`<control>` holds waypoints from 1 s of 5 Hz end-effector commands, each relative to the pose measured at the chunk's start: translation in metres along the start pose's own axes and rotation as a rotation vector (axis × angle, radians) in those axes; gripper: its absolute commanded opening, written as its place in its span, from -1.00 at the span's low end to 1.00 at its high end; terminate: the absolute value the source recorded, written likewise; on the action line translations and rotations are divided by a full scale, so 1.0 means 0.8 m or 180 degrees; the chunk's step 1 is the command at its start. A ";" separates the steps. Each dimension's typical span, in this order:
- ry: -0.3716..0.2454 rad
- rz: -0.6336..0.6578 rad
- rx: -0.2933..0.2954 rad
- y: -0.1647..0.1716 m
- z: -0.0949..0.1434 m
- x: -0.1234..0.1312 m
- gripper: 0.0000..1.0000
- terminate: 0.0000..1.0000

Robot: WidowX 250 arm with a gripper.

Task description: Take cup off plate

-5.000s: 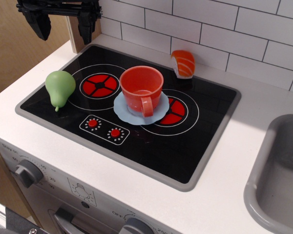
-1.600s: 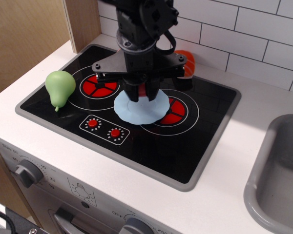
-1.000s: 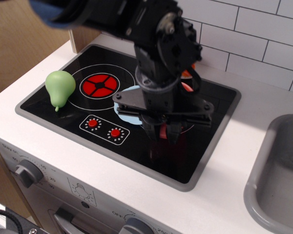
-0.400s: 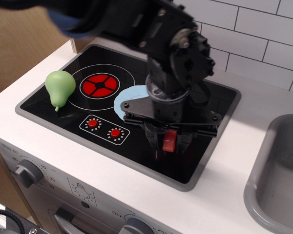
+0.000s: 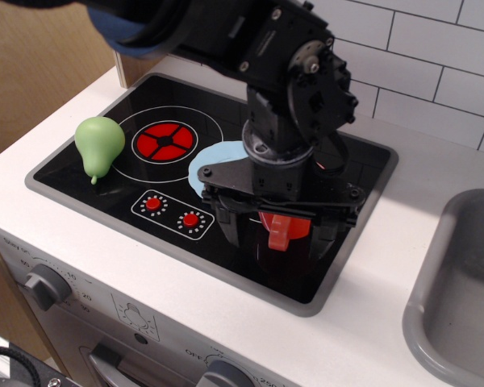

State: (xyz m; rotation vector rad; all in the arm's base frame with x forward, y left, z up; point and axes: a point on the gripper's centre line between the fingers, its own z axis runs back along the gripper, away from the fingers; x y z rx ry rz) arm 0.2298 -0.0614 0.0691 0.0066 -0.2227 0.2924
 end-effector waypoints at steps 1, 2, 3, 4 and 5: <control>-0.0250 0.0278 -0.0184 0.004 0.076 0.039 1.00 -1.00; -0.0226 0.0367 -0.0061 0.016 0.092 0.063 1.00 -1.00; -0.0226 0.0367 -0.0061 0.016 0.092 0.063 1.00 -1.00; -0.0226 0.0367 -0.0061 0.016 0.092 0.063 1.00 -1.00; -0.0226 0.0367 -0.0061 0.016 0.092 0.063 1.00 1.00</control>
